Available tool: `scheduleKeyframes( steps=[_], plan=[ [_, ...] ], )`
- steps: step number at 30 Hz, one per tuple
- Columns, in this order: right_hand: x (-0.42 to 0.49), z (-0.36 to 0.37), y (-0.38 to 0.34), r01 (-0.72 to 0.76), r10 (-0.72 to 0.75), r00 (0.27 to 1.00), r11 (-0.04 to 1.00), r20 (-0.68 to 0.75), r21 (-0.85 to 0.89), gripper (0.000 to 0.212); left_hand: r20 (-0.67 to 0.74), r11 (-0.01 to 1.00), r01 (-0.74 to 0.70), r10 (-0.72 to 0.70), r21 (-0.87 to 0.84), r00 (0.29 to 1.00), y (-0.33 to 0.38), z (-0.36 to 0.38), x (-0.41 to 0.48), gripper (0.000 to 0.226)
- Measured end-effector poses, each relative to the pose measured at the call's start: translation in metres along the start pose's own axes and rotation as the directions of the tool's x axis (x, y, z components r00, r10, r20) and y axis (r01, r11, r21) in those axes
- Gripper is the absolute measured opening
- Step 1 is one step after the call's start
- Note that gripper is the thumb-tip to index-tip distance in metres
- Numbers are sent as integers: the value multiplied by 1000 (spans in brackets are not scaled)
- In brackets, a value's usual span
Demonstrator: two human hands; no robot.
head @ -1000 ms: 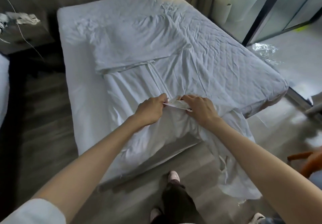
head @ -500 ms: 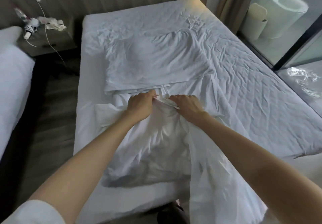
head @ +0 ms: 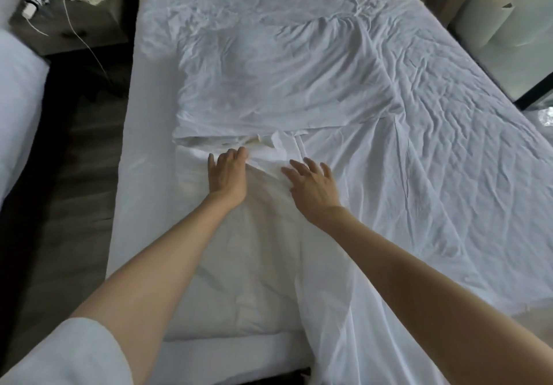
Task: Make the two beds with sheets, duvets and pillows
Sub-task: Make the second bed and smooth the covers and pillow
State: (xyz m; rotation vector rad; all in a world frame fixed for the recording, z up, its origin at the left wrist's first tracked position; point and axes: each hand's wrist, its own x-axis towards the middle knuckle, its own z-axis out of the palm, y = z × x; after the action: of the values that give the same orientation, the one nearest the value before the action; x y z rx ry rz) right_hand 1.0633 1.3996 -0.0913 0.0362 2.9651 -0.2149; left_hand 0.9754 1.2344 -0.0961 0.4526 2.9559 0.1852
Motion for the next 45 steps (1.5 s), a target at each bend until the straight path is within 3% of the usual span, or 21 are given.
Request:
scheduleKeyframes(
  steps=[3,5,10,12,16,21,24,26,30,34,36,38,41,45],
  plan=[
    [-16,-4,-1,-14,14,1000,999,-7,36,50,-15,997,-74,73,-36,997,1,12,-18,70],
    [-30,-9,0,-43,49,996,996,-69,80,48,-23,987,-137,136,-86,990,5,14,-35,72],
    [-98,-18,0,-145,220,951,937,-217,318,45,93,949,-187,217,-255,972,19,6,-96,77],
    [-134,-13,-1,-189,305,920,896,-247,403,45,68,916,-316,341,-248,937,25,6,-123,92],
    [-202,10,0,-310,418,896,832,-151,461,50,-28,748,-655,656,-107,754,41,21,-162,117],
    [-265,52,-1,-471,538,843,731,7,493,45,36,558,-771,802,306,596,60,57,-186,131],
    [-293,82,-5,-588,578,797,677,173,443,49,178,284,-824,893,491,414,59,80,-183,130],
    [-309,107,-7,-619,560,784,668,268,414,58,273,173,-814,886,554,374,59,96,-174,127],
    [-327,152,-13,-639,476,763,656,438,401,88,213,192,-807,907,558,364,72,123,-148,97],
    [-318,171,-17,-661,525,746,663,410,352,112,75,195,-860,963,472,260,83,137,-124,59],
    [-308,172,-25,-661,567,749,679,343,320,126,-14,260,-883,961,391,277,90,137,-119,47],
    [-299,171,-35,-640,598,768,694,230,330,135,-50,366,-884,928,291,368,101,128,-114,38],
    [-292,161,-50,-579,593,804,760,49,296,137,17,501,-852,860,153,509,121,104,-105,22],
    [-287,145,-59,-576,588,808,803,-41,156,135,-18,632,-775,775,-2,632,143,62,-85,21]
  ],
)
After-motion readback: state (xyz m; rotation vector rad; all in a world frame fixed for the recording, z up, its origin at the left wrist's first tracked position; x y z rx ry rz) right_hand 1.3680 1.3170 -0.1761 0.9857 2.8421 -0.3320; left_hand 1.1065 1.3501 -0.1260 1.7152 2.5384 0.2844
